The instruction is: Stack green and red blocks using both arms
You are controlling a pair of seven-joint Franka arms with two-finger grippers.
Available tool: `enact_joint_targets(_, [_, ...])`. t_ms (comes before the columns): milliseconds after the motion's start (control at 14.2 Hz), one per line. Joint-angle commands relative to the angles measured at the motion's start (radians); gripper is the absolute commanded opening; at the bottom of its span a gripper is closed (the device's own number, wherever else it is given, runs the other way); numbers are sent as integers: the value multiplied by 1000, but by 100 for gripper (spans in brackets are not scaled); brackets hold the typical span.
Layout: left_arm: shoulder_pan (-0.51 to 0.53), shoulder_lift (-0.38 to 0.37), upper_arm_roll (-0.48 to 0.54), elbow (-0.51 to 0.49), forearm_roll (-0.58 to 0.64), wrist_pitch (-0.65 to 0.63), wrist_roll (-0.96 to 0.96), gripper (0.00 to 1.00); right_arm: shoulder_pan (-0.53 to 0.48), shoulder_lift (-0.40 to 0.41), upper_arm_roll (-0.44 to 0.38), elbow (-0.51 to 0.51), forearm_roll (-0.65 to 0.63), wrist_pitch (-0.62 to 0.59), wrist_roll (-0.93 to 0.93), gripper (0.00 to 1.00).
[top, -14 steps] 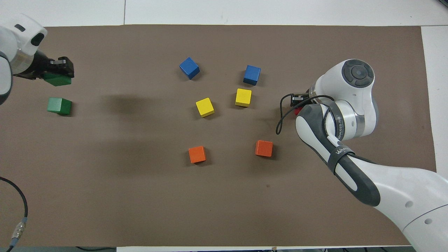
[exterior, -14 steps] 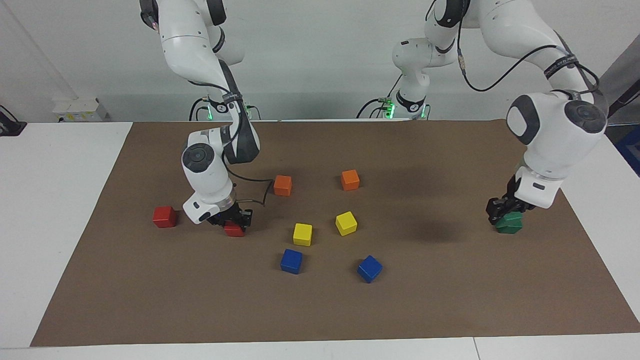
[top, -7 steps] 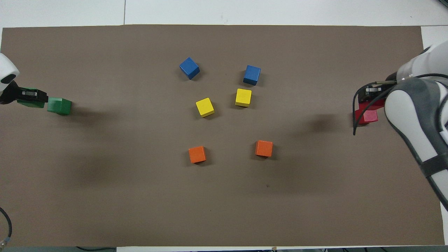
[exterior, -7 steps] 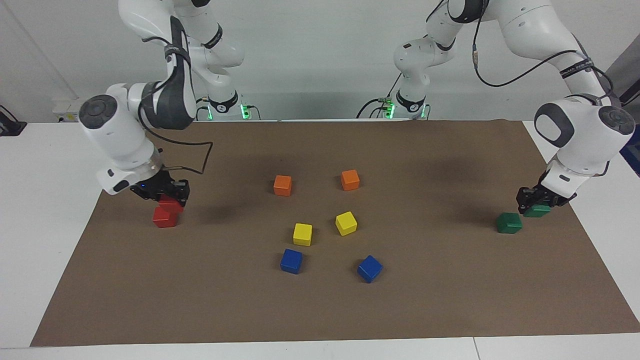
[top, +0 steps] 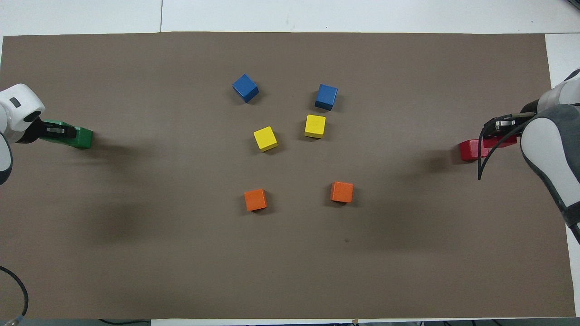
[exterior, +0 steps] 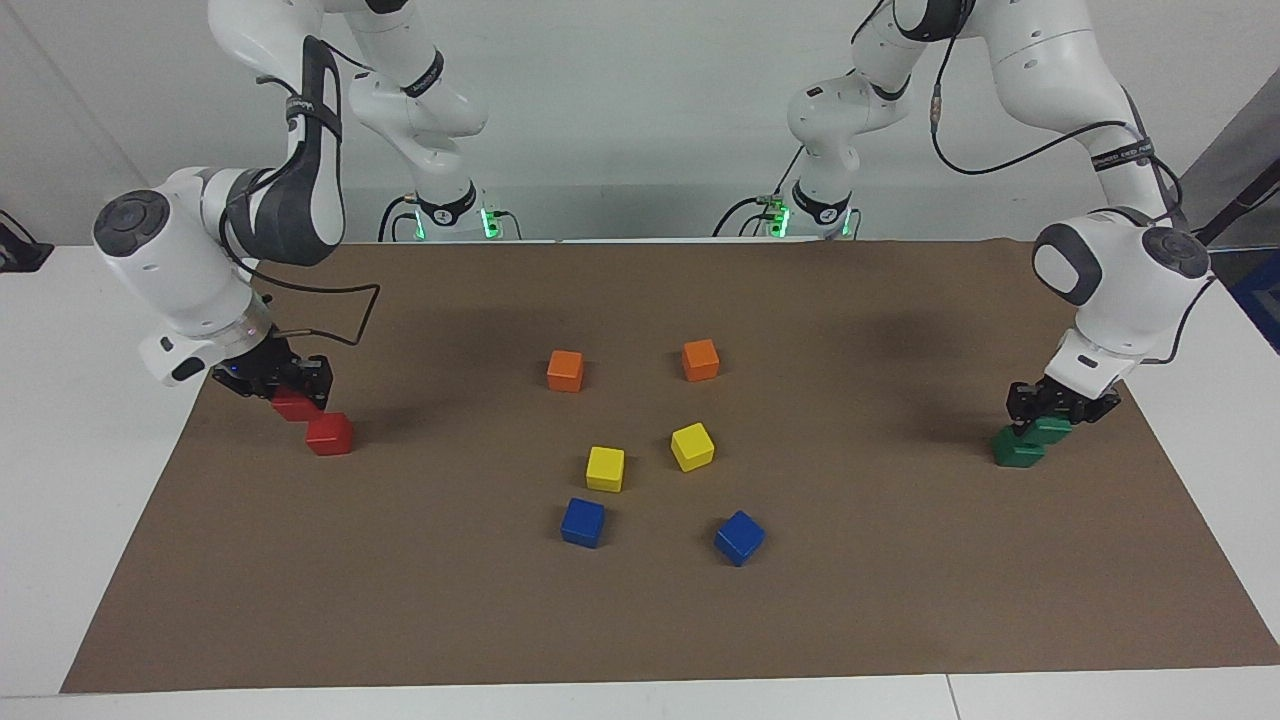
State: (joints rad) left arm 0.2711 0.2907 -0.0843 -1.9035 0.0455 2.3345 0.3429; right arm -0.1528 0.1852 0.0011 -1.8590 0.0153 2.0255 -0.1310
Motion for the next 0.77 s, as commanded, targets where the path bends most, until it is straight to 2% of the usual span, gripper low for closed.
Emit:
enact_joint_targets(0, [7, -12, -3, -42, -19, 58, 25, 0, -13, -26, 10, -80, -6, 86, -30, 0])
enact_joint_targets(422, [5, -2, -5, -51, -35, 68, 25, 0, -33, -18, 8, -147, -9, 202, -105, 0])
enact_joint_targets(703, [5, -1, -5, -55, -35, 75, 25, 0, -33, -20, 8, -169, -12, 217, -110, 0])
